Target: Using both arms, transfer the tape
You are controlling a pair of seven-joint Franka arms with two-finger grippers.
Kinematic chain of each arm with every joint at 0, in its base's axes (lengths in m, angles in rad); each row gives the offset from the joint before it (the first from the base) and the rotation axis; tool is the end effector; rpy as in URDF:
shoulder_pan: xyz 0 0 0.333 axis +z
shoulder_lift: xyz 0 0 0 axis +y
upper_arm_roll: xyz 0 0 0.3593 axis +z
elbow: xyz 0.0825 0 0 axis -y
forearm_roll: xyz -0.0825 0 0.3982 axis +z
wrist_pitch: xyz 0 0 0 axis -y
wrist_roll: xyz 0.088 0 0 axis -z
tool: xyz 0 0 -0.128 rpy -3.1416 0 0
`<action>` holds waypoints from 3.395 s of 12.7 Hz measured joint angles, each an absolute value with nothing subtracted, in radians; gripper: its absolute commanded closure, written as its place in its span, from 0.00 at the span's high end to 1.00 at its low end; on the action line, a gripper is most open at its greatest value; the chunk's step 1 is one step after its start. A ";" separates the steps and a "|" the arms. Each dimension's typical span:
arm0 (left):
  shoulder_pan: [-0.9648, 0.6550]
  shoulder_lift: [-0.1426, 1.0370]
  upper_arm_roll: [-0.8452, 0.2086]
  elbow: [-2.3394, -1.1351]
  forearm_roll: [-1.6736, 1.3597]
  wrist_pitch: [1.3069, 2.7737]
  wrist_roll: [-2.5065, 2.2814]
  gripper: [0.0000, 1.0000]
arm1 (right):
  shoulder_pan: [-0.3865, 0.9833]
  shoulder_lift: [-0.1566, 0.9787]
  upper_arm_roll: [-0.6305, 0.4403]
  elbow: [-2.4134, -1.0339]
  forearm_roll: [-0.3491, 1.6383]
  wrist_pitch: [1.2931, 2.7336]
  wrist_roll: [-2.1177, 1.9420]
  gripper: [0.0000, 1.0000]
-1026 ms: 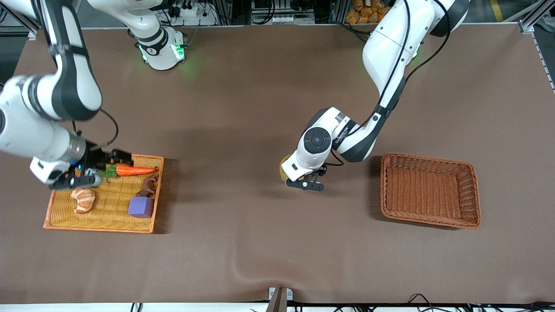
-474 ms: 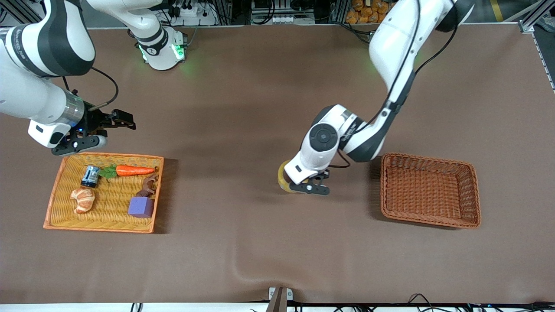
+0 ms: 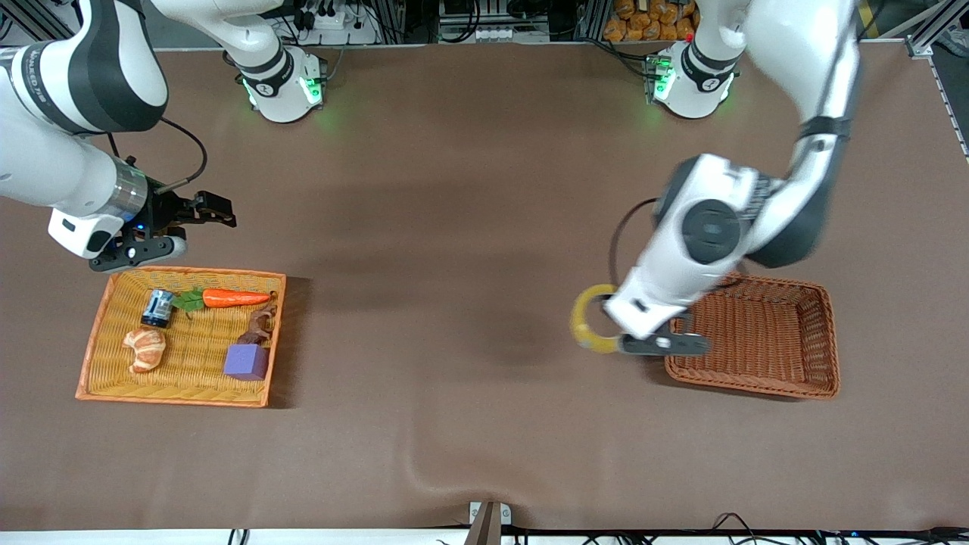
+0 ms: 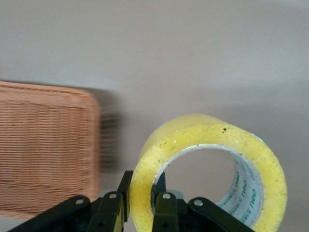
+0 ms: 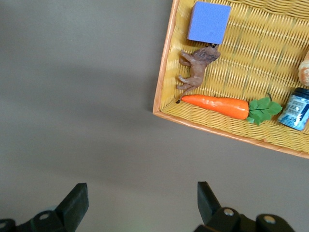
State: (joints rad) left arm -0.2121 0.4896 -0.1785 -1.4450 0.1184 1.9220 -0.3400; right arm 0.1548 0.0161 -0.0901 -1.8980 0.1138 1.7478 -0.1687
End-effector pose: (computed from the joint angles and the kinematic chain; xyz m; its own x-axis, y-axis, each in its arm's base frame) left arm 0.6865 -0.2468 0.4218 0.9974 -0.0713 0.0046 -0.0711 -0.9971 -0.0274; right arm 0.5548 0.0488 0.4945 0.9667 0.2098 -0.1464 0.1911 -0.9727 -0.1319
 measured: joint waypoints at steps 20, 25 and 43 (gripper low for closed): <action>0.226 0.536 -0.191 -1.687 0.146 2.152 -0.026 1.00 | 0.064 0.020 -0.110 -1.620 0.018 1.533 -0.169 1.00; 0.223 0.350 -0.274 -1.652 0.146 2.051 -0.025 1.00 | 0.030 0.014 -0.113 -1.527 0.024 1.480 -0.168 1.00; 0.008 0.079 -0.104 -1.445 0.074 1.512 -0.023 1.00 | 0.030 0.003 -0.110 -1.502 0.028 1.447 -0.167 1.00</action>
State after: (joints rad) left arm 0.0076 0.0789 -0.1040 -1.4448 0.0743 1.5120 -0.0229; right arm 0.0300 0.0030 -0.1097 -1.5023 0.0276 1.4470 -0.1670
